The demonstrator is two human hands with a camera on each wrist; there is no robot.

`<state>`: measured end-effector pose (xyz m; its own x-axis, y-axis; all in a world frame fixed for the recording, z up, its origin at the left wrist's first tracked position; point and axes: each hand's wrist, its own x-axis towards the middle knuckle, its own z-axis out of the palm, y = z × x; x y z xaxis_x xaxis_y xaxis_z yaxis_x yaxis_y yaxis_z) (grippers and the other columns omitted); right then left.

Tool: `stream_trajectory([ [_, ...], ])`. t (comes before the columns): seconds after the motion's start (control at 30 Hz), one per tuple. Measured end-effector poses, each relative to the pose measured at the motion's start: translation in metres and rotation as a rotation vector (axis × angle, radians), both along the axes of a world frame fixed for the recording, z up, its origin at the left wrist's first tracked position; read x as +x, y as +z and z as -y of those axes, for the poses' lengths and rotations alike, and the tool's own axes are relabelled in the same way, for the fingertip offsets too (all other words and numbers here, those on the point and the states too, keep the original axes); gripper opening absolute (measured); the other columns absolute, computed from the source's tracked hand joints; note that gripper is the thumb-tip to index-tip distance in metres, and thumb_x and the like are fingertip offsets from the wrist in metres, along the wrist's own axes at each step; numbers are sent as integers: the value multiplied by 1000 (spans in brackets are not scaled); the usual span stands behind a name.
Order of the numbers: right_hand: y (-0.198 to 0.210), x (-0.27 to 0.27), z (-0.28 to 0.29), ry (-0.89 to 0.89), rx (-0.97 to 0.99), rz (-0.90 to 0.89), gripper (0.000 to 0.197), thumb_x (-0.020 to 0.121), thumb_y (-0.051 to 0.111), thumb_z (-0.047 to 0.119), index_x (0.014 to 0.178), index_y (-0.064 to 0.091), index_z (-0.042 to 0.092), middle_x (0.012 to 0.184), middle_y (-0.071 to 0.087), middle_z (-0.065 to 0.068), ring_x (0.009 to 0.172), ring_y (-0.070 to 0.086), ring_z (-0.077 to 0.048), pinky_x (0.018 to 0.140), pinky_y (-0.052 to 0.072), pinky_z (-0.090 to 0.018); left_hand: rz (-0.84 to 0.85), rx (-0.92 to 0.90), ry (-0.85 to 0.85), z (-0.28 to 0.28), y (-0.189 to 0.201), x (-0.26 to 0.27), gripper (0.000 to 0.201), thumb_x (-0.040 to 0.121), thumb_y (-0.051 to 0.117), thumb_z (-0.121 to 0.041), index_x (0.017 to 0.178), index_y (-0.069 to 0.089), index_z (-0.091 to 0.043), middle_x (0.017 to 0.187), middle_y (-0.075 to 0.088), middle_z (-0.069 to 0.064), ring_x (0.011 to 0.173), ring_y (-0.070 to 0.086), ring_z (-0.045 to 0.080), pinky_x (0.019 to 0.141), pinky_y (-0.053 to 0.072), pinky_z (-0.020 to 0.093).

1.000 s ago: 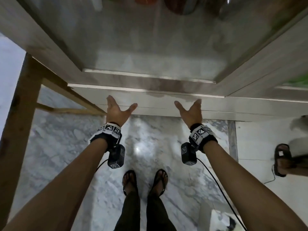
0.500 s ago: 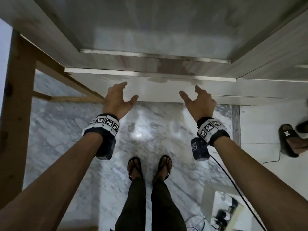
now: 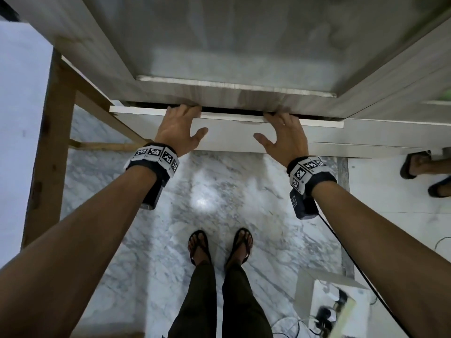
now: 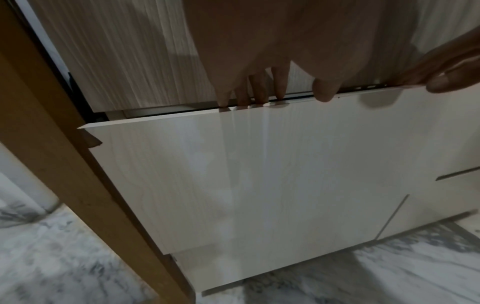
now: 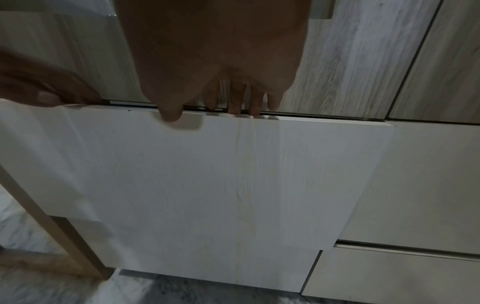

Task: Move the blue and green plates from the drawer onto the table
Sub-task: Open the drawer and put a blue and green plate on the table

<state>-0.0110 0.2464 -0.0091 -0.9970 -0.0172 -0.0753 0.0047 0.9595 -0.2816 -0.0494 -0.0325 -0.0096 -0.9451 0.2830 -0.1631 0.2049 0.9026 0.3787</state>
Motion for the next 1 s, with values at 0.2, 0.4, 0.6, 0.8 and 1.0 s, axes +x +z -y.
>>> stream_trajectory([
  [0.2,4,2,8,-38,120,128,70,84,33,74,140,41,33,112,51,-12,107,43,-31,87,42,-39,74,32,144,-3,8,6,45,92,41,-49,129,48,-25,118,60,12,110,49,36,96,37,45],
  [0.4,-9,28,13,-68,252,305,68,86,20,74,143,33,39,116,53,-17,113,43,-34,94,32,-45,219,-152,150,6,-17,28,52,93,32,-52,142,29,-35,132,53,16,124,42,36,101,31,47],
  [0.6,-15,62,16,-103,121,394,69,83,14,78,145,11,50,160,17,-3,147,11,-29,118,9,-51,368,-187,25,16,-21,58,62,91,15,-62,147,-1,-39,158,21,0,147,10,24,116,14,52],
  [0.8,-9,88,15,-59,121,527,73,80,9,81,146,1,49,161,10,0,148,9,-31,119,6,-51,442,-168,-2,19,-13,89,68,86,17,-70,146,7,-39,141,51,6,144,23,24,113,19,49],
  [1.0,-7,124,16,-35,118,597,73,80,9,81,145,10,49,160,18,0,145,21,-32,118,11,-51,441,-151,-9,21,-2,129,62,88,23,-68,139,37,-37,135,57,-3,128,47,23,106,28,43],
])
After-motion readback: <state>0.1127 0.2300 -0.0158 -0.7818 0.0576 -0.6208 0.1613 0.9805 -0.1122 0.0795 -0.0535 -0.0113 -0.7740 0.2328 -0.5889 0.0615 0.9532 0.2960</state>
